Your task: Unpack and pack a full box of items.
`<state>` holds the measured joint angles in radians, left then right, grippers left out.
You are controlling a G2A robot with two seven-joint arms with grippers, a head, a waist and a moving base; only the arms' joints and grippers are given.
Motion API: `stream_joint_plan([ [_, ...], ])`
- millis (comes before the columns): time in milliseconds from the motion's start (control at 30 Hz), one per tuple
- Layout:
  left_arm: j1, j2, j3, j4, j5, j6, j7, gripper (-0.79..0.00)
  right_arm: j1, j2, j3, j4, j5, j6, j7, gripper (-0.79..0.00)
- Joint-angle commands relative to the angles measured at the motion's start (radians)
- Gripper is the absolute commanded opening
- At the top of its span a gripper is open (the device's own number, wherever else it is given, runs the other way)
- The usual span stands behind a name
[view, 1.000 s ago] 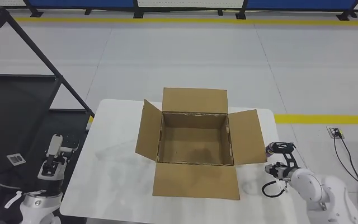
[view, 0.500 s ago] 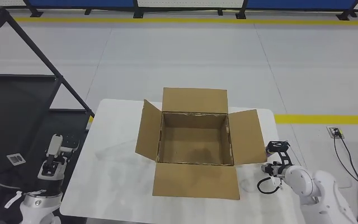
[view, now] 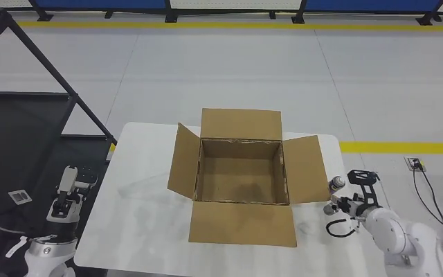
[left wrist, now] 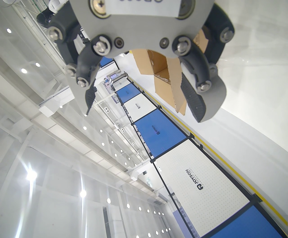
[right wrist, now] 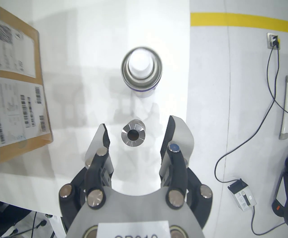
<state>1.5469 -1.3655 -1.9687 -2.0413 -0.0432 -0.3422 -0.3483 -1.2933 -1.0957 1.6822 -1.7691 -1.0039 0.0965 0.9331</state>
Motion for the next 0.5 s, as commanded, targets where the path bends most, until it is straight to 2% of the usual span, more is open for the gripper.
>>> stream_joint_plan([
  [0,0.0,0.0,0.0,0.0,0.0,0.0,0.0,0.0,-0.049,-0.001,0.042,-0.068,0.034,0.007,-0.046,0.0],
  [100,0.0,0.0,0.0,0.0,0.0,0.0,0.0,0.0,-0.111,-0.006,0.098,-0.147,0.149,-0.011,-0.145,0.0],
  [233,0.0,0.0,0.0,0.0,0.0,0.0,0.0,0.0,-0.138,-0.005,0.175,-0.142,0.369,-0.175,-0.191,0.0],
  [300,0.0,0.0,0.0,0.0,0.0,0.0,0.0,0.0,-0.103,0.0,0.197,-0.09,0.494,-0.271,-0.155,0.0],
  [367,0.0,0.0,0.0,0.0,0.0,0.0,0.0,0.0,-0.043,0.008,0.195,-0.021,0.604,-0.362,-0.066,0.0],
  [467,0.0,0.0,0.0,0.0,0.0,0.0,0.0,0.0,0.077,0.022,0.172,0.094,0.686,-0.401,0.063,0.0],
])
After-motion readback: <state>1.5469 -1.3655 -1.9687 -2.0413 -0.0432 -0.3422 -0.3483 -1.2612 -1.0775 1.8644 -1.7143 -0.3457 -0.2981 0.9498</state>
